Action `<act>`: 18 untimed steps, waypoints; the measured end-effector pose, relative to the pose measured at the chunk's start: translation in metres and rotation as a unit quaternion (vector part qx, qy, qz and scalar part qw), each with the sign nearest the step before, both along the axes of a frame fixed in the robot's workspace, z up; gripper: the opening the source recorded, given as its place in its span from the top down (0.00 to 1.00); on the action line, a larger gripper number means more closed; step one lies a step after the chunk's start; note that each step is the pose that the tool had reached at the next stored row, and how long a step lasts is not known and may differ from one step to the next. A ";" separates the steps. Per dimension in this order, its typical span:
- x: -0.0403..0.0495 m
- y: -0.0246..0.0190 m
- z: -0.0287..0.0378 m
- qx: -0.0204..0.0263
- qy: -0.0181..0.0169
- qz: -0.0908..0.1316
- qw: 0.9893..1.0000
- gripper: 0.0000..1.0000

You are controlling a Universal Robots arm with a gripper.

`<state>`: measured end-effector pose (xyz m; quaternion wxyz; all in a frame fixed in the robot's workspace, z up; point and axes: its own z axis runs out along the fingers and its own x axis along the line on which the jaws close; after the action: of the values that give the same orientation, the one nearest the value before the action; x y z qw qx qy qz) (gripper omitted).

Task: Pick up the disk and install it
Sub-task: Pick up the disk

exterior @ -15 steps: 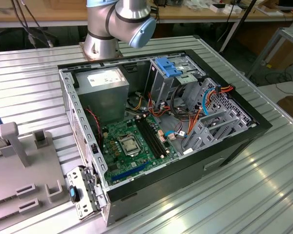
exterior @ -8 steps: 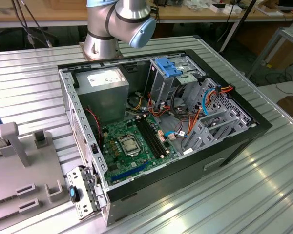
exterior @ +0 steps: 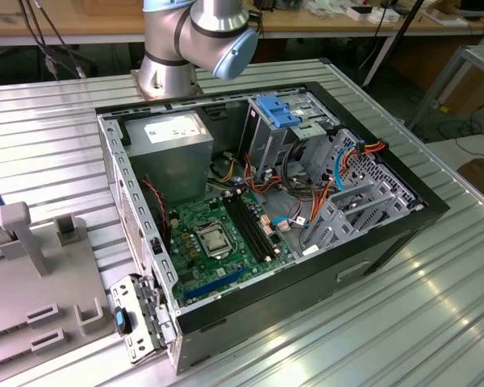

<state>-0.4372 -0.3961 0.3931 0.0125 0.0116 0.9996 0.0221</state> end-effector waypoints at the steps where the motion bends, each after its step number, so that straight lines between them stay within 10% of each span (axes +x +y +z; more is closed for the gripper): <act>1: -0.0001 0.0000 0.0000 0.000 0.000 0.008 1.000 0.89; 9: -0.0015 0.0000 0.0000 0.000 0.000 0.076 0.997 0.89; 15: -0.0025 0.0000 0.0000 0.000 0.000 0.121 0.993 0.89; 18: -0.0029 0.0000 0.0001 0.000 0.000 0.151 0.989 0.89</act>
<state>-0.4402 -0.3961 0.3932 0.0090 -0.1392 0.9899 0.0236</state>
